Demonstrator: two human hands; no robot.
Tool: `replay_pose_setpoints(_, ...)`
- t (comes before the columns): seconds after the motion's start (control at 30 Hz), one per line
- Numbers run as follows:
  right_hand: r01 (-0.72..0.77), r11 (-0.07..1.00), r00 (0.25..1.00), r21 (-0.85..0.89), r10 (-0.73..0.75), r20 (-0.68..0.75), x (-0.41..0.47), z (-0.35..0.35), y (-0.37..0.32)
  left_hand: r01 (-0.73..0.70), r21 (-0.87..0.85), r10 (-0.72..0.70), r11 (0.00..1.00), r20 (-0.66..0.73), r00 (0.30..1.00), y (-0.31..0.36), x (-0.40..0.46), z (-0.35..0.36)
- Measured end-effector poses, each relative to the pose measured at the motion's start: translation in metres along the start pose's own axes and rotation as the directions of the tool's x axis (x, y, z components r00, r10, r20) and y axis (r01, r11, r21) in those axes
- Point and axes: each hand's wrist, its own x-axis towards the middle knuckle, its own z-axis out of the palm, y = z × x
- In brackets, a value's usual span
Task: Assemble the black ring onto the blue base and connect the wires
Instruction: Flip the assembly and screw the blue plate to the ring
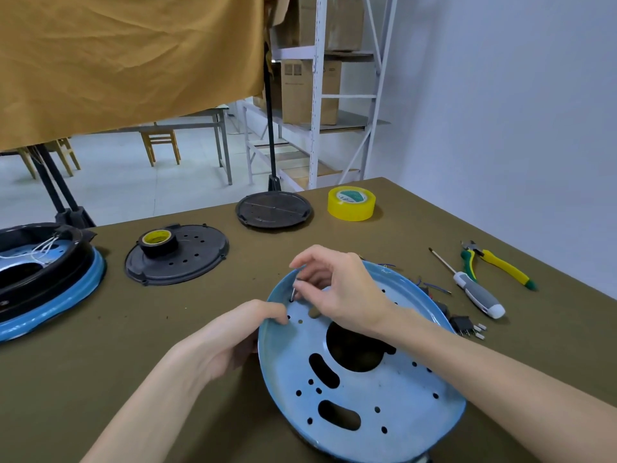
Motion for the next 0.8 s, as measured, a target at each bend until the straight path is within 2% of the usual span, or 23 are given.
replay_pose_setpoints(0.23, -0.077, 0.989, 0.987, 0.126, 0.093, -0.129, 0.0, -0.004, -0.001, -0.001, 0.011, 0.001, 1.0, 0.007, 1.0, -0.001, -0.006, -0.001)
replay_pose_setpoints(0.43, 0.058, 0.997, 0.998, -0.046, -0.06, -0.037, -0.009, -0.002, -0.009, -0.035, -0.035, 0.034, 0.999, -0.003, 0.999, -0.007, -0.013, 0.001)
replay_pose_setpoints(0.67, 0.156, 0.984, 0.987, -0.082, -0.159, -0.027, -0.013, -0.007, -0.015, -0.091, -0.088, 0.093, 0.992, 0.017, 0.996, -0.006, -0.017, 0.009)
replay_pose_setpoints(0.8, 0.204, 0.962, 0.979, -0.179, -0.202, 0.031, -0.013, -0.008, -0.016, -0.094, -0.073, 0.096, 0.993, 0.021, 0.995, -0.008, -0.017, 0.01)
